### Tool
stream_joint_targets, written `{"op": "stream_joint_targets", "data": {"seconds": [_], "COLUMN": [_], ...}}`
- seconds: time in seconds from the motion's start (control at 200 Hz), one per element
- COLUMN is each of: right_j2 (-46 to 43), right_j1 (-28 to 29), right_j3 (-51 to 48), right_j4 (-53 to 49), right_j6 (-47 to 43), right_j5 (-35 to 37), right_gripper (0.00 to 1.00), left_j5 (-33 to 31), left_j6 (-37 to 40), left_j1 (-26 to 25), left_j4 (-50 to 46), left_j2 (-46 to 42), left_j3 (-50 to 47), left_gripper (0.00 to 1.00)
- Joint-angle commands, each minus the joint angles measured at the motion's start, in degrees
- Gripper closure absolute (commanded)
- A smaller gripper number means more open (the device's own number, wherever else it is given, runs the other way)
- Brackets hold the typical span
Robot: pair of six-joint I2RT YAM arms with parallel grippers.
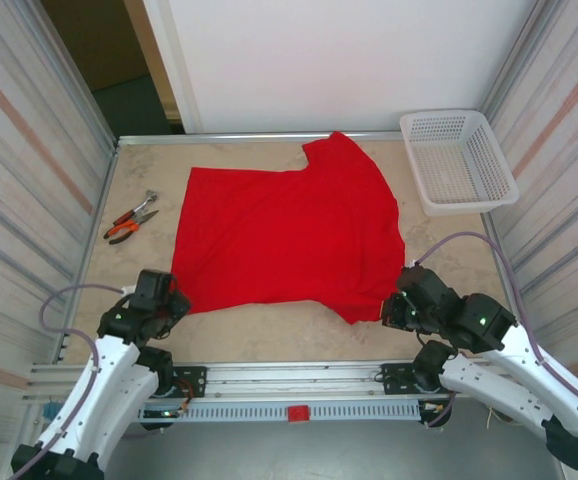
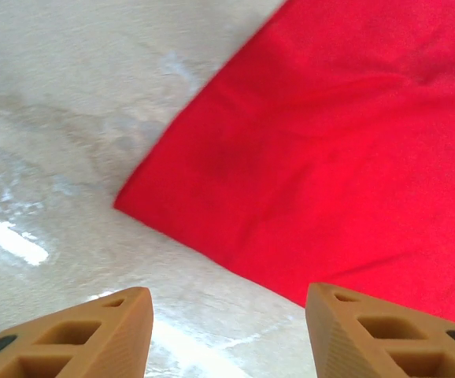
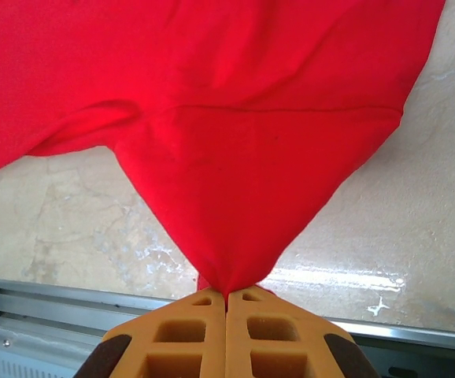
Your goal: Fold the inside-out t-shirt
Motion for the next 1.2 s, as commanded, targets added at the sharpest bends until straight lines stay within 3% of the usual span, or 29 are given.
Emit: {"op": "stream_joint_targets", "data": {"seconds": [0.0,0.21,0.651,0.741,0.822,0.852,1.197], "right_j2": [-0.68,-1.39,-1.48,-1.44,-1.48,-1.48,-0.88], "right_j1": [-0.52,-0.8,-1.07,-1.04,-1.07,-1.14,-2.5], "right_j3": [0.02,-0.15,-1.03,-1.02,-0.94,-0.86,2.41], "right_j4": [-1.75,-1.84,-0.98,-0.83,-0.79,-0.82,-1.35], "right_j6": [-0.49,-0.5,-0.5,-0.5,-0.5,-0.5,-2.44], "right_j5": [1.15,1.14,0.53,0.43,0.6,0.69,2.26], "right_gripper": [1.0,1.0,1.0,1.0,1.0,1.0,1.0], "left_j5": [-5.03,-6.42,-3.96,-3.37,-2.55,-1.94,0.75], "left_j6": [-4.22,-1.3,0.79,1.68,2.35,2.7,7.19], "left_j1": [-0.23,1.8,5.65,6.07,6.78,7.13,10.99], "left_j4": [1.23,7.85,20.88,23.01,24.41,24.79,15.02], "left_j2": [2.56,10.48,20.39,22.25,23.25,23.3,9.97], "left_j3": [-1.18,-0.85,-2.33,-2.39,-2.49,-2.52,4.64], "left_gripper": [0.46,0.48,0.65,0.76,0.94,1.0,1.0]}}
